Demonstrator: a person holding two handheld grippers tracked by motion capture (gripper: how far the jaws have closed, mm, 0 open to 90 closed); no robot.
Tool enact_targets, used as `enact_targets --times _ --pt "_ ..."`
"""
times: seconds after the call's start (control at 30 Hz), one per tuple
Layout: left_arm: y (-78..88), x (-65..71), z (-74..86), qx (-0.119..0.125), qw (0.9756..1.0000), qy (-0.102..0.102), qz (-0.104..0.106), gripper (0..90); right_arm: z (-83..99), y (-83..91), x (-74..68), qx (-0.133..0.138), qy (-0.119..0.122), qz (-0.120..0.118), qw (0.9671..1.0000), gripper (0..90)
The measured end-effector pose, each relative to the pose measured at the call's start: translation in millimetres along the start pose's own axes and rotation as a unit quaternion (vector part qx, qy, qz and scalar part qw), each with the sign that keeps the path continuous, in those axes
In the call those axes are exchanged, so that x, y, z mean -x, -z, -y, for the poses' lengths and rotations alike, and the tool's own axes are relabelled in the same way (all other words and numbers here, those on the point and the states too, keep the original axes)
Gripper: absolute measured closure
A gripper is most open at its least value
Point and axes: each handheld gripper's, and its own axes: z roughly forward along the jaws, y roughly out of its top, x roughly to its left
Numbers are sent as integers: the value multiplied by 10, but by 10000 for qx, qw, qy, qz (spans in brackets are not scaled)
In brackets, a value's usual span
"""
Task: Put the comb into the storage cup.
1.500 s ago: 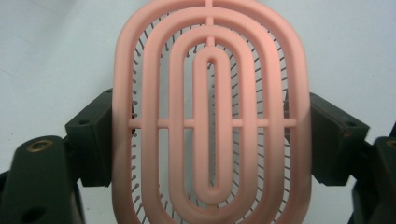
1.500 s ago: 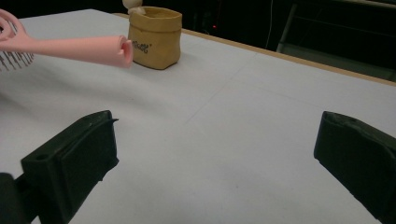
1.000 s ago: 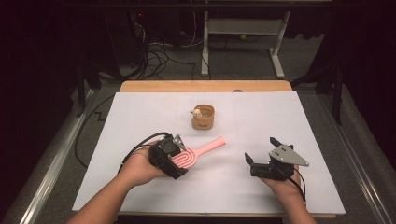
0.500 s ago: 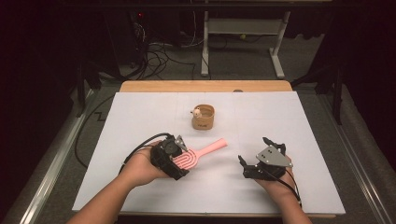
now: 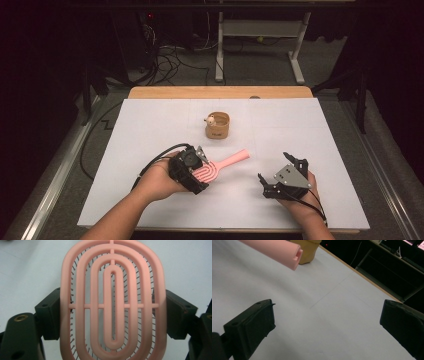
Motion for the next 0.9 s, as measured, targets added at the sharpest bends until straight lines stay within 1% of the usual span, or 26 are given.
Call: enact_targets --times 0.1,0.2,0.27,0.37,0.4,0.43,0.63,0.73,0.8,0.9 --pt "-15 7 -30 -17 10000 12 10 198 38 -13 -24 -107 265 8 9996 4" --pt "-13 6 -61 -20 10000 -39 -13 198 51 -28 -45 -170 457 22 9988 4" --pt "-17 6 -73 -8 10000 -18 -6 198 57 -37 -63 -209 516 27 9984 4" --pt "-33 18 -85 -44 10000 -61 -33 197 69 -53 -95 -269 673 -35 9974 4" --pt "-39 23 -86 -43 10000 -68 -21 198 71 -56 -101 -279 691 -30 9972 4" --pt "-41 27 -86 -46 10000 -58 -10 198 74 -59 -112 -308 768 -30 9966 4" --pt "-63 26 -106 -92 9999 -67 -35 198 81 -69 -143 -375 978 -35 9945 4" --pt "-76 27 -114 -118 9999 -69 -52 198 82 -68 -150 -386 1087 -26 9933 4" --pt "-83 34 -123 -132 9999 -75 -49 198 76 -59 -162 -358 1118 4 9931 4" --pt "-88 41 -143 -130 9998 -115 -38 198 65 -54 -167 -349 1246 37 9916 4"
